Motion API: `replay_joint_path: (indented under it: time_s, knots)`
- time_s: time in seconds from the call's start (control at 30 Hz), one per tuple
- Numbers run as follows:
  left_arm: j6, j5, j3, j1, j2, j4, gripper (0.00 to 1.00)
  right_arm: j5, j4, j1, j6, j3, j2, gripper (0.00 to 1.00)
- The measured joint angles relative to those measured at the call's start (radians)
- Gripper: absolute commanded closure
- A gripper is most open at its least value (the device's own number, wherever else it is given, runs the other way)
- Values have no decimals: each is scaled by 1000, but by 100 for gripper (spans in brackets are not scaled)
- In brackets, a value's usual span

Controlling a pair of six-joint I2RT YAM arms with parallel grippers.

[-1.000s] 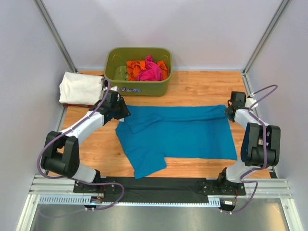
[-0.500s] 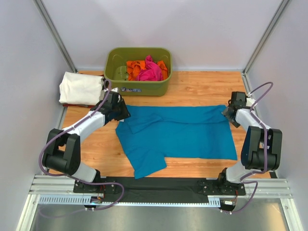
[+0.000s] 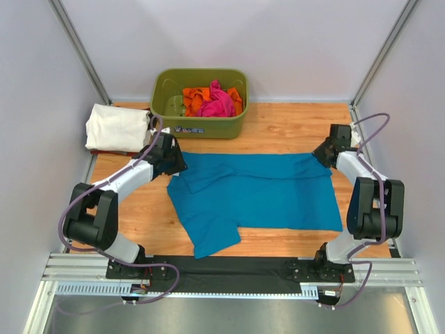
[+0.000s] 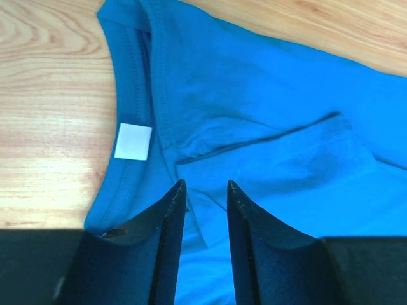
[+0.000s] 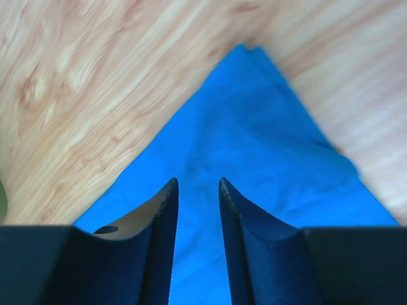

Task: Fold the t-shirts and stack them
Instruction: Fold the tshirt

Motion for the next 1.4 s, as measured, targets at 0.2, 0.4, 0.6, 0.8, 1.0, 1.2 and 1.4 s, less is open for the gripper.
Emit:
replay_joint_path:
  time_s: [0.2, 0.4, 0.6, 0.8, 1.0, 1.2, 1.4]
  knots:
    - [16, -35, 56, -3, 106, -15, 59, -69, 33, 74, -79, 75, 106, 82]
    - [42, -29, 114, -6, 205, -5, 60, -145, 60, 78, -95, 122, 208, 92]
    - [50, -3, 120, -13, 237, -10, 59, -202, 52, 135, -119, 127, 253, 91]
    - [45, -1, 93, -22, 201, -23, 50, -265, 53, 295, -149, 149, 249, 86]
    - [27, -5, 50, -23, 80, -68, 42, -328, 51, 439, -158, 224, 249, 83]
    - [-71, -10, -73, -24, -155, -134, 30, -280, -3, 450, -116, 164, 158, 50]
    - [-239, -20, -248, -68, -488, -269, 29, -126, -182, 401, -26, -22, -203, 16]
